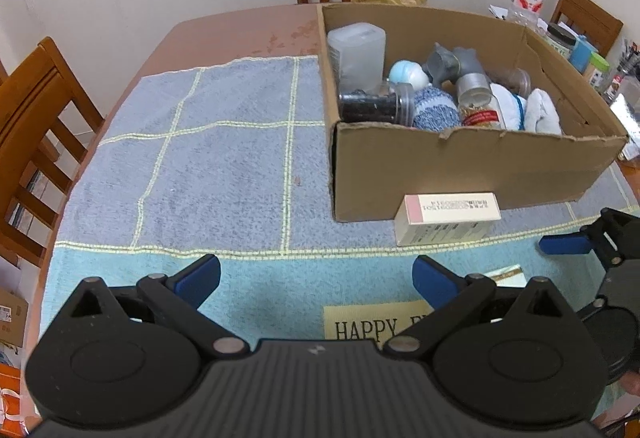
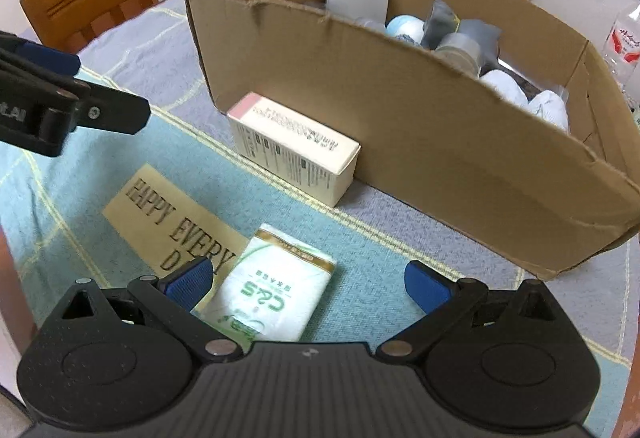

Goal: Organize objects
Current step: 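Move the left gripper to the pink-white medicine box while the right approaches a green C&S pack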

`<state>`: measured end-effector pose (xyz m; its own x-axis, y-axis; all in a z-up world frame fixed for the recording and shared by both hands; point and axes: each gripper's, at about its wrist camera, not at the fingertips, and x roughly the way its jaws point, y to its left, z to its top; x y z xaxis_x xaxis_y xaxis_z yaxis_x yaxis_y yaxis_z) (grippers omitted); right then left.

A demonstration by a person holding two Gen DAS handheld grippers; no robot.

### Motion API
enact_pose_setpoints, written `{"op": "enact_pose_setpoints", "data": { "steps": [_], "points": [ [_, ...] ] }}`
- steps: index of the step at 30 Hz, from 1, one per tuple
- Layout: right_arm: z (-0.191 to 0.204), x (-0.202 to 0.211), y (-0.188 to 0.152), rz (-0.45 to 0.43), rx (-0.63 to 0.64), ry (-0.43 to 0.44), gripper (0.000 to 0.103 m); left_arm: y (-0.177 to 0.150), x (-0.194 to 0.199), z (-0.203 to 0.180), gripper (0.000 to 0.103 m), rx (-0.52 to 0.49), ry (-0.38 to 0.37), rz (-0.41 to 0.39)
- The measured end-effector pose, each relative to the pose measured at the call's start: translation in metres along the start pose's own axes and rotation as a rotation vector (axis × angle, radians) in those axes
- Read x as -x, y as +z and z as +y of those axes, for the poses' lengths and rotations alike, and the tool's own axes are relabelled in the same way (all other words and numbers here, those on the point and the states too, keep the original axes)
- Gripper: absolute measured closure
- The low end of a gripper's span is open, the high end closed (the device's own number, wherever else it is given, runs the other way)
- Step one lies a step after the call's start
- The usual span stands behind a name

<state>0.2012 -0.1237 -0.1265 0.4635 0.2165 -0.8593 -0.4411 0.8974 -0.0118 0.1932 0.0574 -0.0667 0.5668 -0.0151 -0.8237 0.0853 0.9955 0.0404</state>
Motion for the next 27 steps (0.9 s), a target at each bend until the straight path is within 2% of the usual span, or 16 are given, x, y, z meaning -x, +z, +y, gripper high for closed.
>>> {"op": "enact_pose_setpoints", "data": {
  "steps": [5,19,22,27],
  "points": [
    [-0.004,-0.001,-0.009,0.013,-0.002,-0.036,0.000,-0.001,-0.003,-0.006,0.001,-0.017,-0.036,0.007],
    [-0.061,0.014,-0.034,0.013,-0.154,-0.127,0.000,0.006,-0.016,-0.045,0.001,-0.092,-0.119,0.014],
    [-0.074,0.016,-0.042,0.019,-0.198,-0.110,0.000,0.009,-0.023,-0.053,0.001,-0.097,-0.130,0.007],
    [-0.075,0.020,-0.051,-0.016,-0.178,-0.105,0.000,0.012,-0.038,-0.068,0.001,-0.095,-0.142,0.004]
  ]
}}
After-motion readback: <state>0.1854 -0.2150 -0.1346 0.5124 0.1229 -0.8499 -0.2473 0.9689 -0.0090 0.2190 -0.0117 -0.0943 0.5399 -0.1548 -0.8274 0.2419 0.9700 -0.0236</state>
